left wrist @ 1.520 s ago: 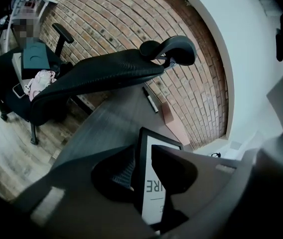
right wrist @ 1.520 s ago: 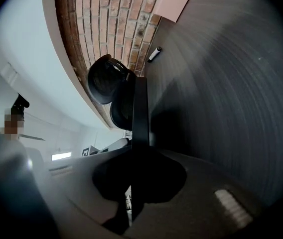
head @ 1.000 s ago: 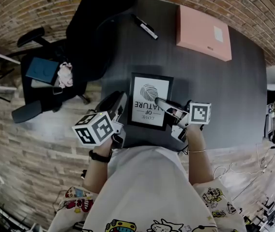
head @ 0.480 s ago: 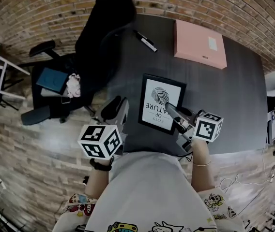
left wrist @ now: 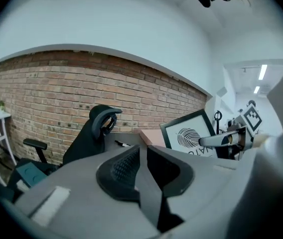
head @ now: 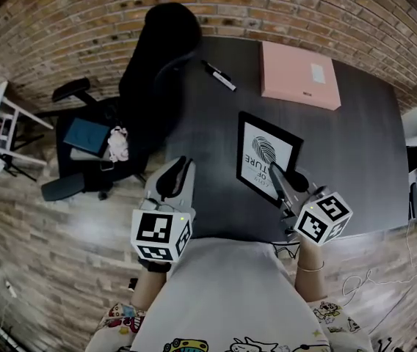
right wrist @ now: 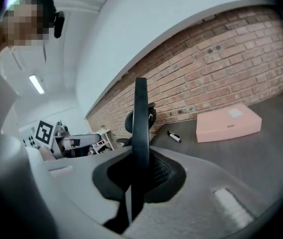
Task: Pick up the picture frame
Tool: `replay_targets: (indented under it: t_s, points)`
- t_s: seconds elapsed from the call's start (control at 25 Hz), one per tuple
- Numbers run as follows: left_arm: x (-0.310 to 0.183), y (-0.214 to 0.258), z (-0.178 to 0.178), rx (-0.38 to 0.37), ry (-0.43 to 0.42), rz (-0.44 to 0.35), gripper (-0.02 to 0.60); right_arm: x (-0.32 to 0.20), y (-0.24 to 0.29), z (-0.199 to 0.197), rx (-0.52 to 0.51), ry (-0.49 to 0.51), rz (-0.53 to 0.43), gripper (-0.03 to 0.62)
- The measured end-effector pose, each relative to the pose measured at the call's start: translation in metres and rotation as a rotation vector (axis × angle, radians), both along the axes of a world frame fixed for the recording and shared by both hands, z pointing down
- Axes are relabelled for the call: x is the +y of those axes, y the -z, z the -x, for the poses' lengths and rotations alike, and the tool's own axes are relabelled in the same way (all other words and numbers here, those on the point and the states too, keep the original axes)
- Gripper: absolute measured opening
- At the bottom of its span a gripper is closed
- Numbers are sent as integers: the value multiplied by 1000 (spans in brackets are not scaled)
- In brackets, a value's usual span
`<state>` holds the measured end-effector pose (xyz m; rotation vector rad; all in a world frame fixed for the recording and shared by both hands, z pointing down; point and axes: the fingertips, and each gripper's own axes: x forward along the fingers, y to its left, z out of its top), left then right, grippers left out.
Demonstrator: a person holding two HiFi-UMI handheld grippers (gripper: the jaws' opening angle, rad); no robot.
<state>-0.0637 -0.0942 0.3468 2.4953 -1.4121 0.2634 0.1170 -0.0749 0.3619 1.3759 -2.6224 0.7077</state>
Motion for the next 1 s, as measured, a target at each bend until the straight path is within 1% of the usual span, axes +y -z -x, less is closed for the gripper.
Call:
replay_targets:
  t_s: [0.08, 0.2, 0.44, 0.68, 1.0]
  points:
    - [2, 3, 1, -32, 0, -25, 46, 4, 4, -4, 69, -28, -46, 14]
    - [3, 7, 1, -54, -5, -52, 26, 7, 11, -9, 155, -77, -113, 14]
    - [5, 8, 5, -82, -8, -87, 12, 13, 21, -14, 277, -152, -200, 14]
    - [8, -1, 12, -103, -5, -68, 12, 16, 22, -22, 314, -202, -239, 13]
    - [5, -9, 21, -96, 14, -53, 12, 16, 20, -20, 322, -204, -237, 12]
